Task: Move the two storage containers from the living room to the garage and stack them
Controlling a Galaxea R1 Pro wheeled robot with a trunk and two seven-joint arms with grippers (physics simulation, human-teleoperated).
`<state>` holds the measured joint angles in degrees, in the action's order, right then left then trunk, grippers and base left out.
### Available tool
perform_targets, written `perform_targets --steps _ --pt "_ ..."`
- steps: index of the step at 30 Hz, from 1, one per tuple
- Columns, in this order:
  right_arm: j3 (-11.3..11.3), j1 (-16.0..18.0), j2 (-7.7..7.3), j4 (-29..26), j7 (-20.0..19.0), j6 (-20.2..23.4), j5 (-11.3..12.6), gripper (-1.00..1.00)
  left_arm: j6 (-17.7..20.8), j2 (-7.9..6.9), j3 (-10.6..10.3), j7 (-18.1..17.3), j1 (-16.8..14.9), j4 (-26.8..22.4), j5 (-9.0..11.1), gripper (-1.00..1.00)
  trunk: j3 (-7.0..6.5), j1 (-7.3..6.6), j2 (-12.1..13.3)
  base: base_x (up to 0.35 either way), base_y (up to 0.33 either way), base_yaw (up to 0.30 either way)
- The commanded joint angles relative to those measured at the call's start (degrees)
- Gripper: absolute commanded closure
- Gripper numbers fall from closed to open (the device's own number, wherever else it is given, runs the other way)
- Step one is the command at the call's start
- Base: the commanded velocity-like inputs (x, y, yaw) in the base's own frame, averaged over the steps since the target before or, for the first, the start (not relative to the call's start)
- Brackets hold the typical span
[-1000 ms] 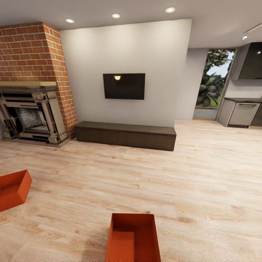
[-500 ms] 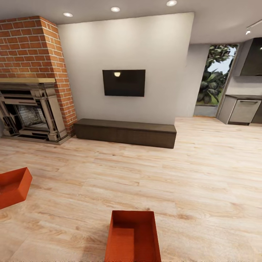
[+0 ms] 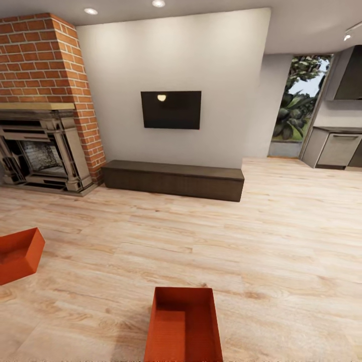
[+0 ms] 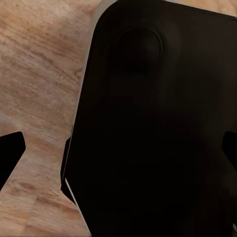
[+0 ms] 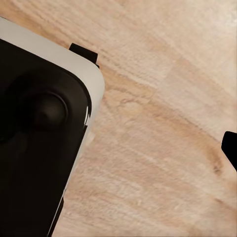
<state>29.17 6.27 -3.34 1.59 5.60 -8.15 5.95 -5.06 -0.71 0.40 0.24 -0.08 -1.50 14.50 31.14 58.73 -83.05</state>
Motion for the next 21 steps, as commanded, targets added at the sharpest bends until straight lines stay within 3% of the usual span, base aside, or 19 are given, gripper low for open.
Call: perform_targets --steps 1,21 --pt "0.5 0.1 -0.01 0.2 0.0 -0.4 0.6 -1.00 -0.1 0.00 0.0 0.0 0.0 0.0 0.2 -1.00 0.14 0.00 0.0 0.000 0.000 0.000" --pt "0.5 0.1 0.01 0.2 0.0 -0.3 0.6 -1.00 -0.1 0.00 0.0 0.0 0.0 0.0 0.3 -1.00 2.00 0.00 0.0 0.000 0.000 0.000"
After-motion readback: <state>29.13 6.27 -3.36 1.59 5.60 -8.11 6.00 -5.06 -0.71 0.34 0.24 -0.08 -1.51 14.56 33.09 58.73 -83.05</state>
